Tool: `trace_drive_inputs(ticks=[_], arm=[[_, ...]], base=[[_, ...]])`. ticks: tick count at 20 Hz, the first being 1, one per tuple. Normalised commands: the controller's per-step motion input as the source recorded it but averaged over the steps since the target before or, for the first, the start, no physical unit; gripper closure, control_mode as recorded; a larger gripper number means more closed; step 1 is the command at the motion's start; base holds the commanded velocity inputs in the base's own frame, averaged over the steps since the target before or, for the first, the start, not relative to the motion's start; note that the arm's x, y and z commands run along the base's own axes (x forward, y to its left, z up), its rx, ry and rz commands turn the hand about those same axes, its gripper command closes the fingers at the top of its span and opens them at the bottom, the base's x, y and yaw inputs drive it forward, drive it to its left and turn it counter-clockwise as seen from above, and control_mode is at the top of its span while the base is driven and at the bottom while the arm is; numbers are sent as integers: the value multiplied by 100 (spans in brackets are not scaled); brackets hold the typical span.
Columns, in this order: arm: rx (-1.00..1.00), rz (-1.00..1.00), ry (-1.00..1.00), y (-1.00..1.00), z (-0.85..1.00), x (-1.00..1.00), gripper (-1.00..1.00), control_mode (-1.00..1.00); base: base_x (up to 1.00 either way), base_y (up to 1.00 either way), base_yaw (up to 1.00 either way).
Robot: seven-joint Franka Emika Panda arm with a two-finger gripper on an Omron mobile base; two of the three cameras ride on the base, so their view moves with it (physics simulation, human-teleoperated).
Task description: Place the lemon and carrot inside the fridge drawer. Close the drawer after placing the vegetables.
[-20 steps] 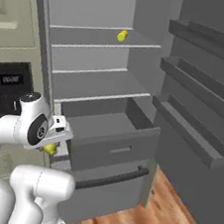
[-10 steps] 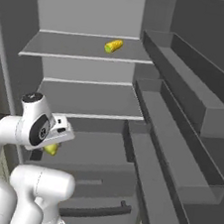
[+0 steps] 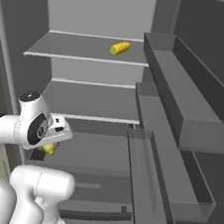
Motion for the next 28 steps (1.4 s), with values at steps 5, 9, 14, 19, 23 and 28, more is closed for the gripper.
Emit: trace_drive_inputs(ticks=[5, 9, 14, 19, 23, 28], arm=[[0, 0, 0, 0, 0, 0, 100, 100], [10, 9, 0, -31, -24, 86, 100, -100], [5, 1, 0, -6, -74, 99, 100, -100], [5, -1, 1, -13, -76, 57, 100, -100], [6, -2, 8, -33, -87, 25, 100, -100], [5, 0, 20, -21, -71, 38, 100, -100]], base=[[4, -15, 12], [0, 0, 0], [0, 0, 0], [0, 0, 0], [0, 0, 0], [0, 0, 0]])
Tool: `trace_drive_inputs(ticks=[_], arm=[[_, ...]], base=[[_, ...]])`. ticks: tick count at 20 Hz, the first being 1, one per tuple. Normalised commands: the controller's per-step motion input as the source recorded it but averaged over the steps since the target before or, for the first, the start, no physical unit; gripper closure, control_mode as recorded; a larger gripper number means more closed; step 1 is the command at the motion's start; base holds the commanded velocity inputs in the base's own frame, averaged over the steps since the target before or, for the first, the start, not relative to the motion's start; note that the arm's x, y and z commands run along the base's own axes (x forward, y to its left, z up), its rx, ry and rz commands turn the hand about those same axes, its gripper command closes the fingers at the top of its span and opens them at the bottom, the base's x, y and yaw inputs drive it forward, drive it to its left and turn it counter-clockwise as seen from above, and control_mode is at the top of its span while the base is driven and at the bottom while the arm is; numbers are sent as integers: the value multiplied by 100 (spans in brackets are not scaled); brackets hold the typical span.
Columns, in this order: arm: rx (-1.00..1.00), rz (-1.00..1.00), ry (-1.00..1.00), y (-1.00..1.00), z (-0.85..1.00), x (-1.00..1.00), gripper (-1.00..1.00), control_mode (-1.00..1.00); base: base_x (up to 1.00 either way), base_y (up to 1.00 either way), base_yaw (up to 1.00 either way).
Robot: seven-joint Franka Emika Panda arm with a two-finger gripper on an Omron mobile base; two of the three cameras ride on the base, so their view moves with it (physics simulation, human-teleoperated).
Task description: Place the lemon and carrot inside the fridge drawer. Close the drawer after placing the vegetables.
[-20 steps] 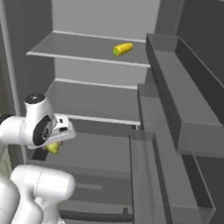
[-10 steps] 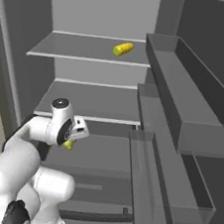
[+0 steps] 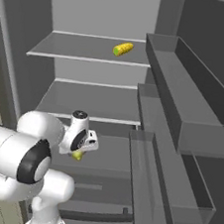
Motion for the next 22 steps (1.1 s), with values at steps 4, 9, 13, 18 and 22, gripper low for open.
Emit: trace_drive_inputs(ticks=[4, 9, 13, 18, 22], arm=[[10, 0, 7, -21, -44, -16, 100, -100], [5, 0, 12, -2, -11, -13, 100, -100], [4, 0, 17, -4, -13, -9, 100, -100], [6, 0, 16, -12, 0, -27, 100, -100], [9, -2, 13, -23, 0, -39, 100, -100]], base=[[0, 0, 0], [0, 0, 0], [0, 0, 0], [0, 0, 0], [0, 0, 0]])
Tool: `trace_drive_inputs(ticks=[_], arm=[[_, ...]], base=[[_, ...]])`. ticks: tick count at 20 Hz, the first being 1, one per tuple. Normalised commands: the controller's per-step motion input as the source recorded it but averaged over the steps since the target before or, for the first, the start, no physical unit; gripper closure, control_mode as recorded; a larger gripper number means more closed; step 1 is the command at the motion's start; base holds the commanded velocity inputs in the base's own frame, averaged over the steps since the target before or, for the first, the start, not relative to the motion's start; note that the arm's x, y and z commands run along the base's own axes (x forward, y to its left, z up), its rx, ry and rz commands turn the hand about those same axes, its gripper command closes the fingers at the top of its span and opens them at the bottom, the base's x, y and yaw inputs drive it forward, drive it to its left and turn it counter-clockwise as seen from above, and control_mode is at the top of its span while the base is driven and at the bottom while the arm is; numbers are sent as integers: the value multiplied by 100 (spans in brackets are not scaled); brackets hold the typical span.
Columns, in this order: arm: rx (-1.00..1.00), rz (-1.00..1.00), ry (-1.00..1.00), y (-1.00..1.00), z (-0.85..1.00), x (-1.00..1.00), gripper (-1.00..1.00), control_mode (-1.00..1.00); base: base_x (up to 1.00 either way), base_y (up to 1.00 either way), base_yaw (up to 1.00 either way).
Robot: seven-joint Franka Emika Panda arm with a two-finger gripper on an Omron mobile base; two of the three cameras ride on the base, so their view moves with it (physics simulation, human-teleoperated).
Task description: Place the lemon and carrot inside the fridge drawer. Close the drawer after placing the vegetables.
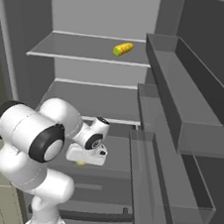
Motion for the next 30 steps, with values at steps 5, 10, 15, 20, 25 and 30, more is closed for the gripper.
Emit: trace_drive_inputs(ticks=[5, 10, 15, 20, 25, 30], arm=[[8, -1, 14, -23, 0, -40, 100, -100], [4, 0, 17, -17, 0, -48, 100, -100], [4, 0, 12, -4, 0, 30, 100, -100], [2, 0, -6, 2, -34, 66, 100, -100], [0, 0, -17, 3, -78, 23, 100, -100], [-1, -2, -10, 5, -64, 2, -100, -100]], base=[[0, 0, 0], [0, 0, 0], [0, 0, 0], [0, 0, 0], [0, 0, 0], [0, 0, 0]])
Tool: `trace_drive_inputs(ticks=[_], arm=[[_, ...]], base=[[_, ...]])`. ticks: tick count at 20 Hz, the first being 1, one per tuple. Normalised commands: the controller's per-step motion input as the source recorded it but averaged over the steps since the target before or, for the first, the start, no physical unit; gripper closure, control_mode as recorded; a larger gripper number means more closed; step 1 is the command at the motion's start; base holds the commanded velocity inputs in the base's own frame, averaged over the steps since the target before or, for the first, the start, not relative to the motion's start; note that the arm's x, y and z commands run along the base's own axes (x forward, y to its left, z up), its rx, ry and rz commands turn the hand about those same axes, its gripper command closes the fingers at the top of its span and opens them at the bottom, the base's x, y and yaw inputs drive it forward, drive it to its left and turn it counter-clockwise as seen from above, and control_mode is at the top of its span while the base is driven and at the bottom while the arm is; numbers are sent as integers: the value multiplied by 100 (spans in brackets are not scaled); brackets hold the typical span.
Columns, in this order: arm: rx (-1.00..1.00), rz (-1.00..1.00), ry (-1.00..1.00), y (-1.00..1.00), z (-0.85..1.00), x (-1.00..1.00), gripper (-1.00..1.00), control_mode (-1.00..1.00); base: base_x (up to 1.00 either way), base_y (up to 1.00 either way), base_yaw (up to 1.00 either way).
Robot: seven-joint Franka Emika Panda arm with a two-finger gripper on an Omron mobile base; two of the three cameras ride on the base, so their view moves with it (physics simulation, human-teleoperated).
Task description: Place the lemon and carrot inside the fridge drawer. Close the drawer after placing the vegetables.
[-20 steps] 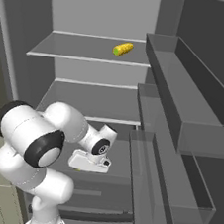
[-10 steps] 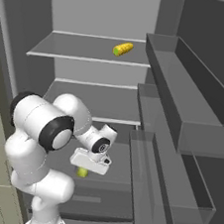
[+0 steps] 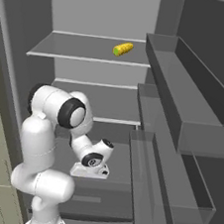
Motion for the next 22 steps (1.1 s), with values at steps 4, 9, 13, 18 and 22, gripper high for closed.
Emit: trace_drive_inputs(ticks=[4, 9, 13, 18, 22], arm=[[0, -10, 0, 0, 19, 2, -100, -100], [0, -14, 1, 0, 58, 28, -100, -100], [0, -13, -2, 5, 76, 8, -100, -100], [2, -6, -9, 21, 86, -55, -100, -100], [3, -2, -4, 29, 94, -71, -100, -100]], base=[[0, 0, 0], [0, 0, 0], [0, 0, 0], [0, 0, 0], [0, 0, 0]])
